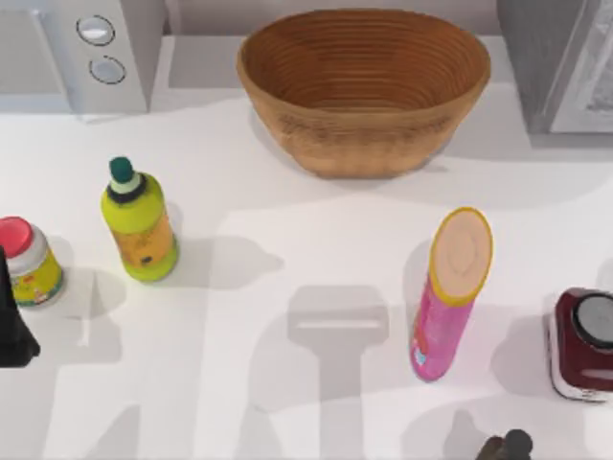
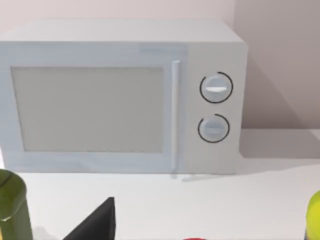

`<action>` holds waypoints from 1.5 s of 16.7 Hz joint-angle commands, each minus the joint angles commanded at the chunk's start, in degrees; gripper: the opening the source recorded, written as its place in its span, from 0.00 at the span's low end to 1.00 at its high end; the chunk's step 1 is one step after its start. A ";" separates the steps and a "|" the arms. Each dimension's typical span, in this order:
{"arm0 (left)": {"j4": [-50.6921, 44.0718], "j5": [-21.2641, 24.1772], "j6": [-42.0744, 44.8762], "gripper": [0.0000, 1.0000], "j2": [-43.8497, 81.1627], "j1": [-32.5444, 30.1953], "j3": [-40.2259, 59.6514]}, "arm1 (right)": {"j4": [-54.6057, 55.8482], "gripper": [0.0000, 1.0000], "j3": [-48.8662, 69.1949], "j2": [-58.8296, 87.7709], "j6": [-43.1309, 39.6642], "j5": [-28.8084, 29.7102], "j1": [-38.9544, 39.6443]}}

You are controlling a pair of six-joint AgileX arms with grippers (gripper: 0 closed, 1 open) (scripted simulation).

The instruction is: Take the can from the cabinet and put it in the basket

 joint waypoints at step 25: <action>0.00 0.00 0.00 1.00 0.00 0.00 0.00 | 32.99 0.00 71.56 106.41 1.02 34.42 33.41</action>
